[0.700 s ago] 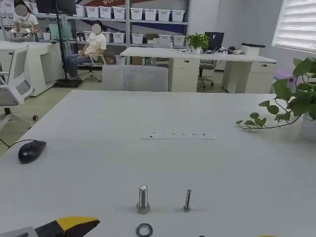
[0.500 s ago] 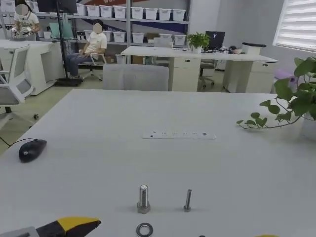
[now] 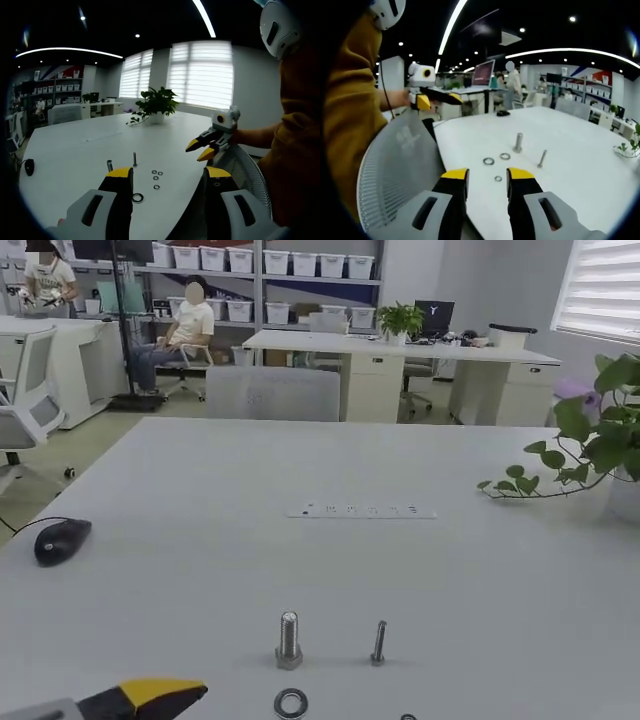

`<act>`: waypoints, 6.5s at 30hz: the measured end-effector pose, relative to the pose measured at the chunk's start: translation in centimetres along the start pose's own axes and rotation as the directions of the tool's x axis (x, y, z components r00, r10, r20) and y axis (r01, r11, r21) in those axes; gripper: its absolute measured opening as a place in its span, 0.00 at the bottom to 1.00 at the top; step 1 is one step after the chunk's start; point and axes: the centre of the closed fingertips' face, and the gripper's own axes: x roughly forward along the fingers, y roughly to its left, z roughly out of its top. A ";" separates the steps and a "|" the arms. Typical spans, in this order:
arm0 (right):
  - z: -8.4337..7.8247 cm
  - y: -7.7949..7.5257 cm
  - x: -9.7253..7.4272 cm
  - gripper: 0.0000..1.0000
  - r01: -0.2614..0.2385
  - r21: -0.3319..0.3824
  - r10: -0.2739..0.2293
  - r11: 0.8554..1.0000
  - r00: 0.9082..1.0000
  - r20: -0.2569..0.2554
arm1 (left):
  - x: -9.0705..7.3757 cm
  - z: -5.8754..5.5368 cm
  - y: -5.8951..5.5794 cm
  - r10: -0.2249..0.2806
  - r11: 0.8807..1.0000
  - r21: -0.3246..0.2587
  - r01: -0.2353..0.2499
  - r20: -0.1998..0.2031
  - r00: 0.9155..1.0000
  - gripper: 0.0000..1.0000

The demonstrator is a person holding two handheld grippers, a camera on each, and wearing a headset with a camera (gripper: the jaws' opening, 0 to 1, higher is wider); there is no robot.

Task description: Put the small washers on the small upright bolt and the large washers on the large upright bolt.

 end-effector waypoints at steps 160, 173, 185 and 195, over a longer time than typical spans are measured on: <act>-1.1 -15.0 12.2 0.12 -0.372 -0.250 0.026 0.894 0.599 -0.801 | -0.2 -0.3 1.3 0.040 0.998 -0.038 -0.040 0.003 0.999 0.56; -2.1 -14.8 12.8 0.12 -0.395 -0.232 0.040 0.889 0.571 -0.820 | -0.3 -0.4 1.8 0.049 0.998 -0.044 -0.049 0.001 0.999 0.56; -3.5 -15.2 13.3 0.12 -0.406 -0.219 0.048 0.887 0.553 -0.832 | -0.3 -0.4 1.9 0.051 0.998 -0.047 -0.051 -0.002 0.999 0.56; -5.3 -15.7 13.6 0.13 -0.411 -0.209 0.055 0.887 0.545 -0.836 | -0.2 -0.5 1.9 0.054 0.997 -0.054 -0.054 -0.004 0.999 0.56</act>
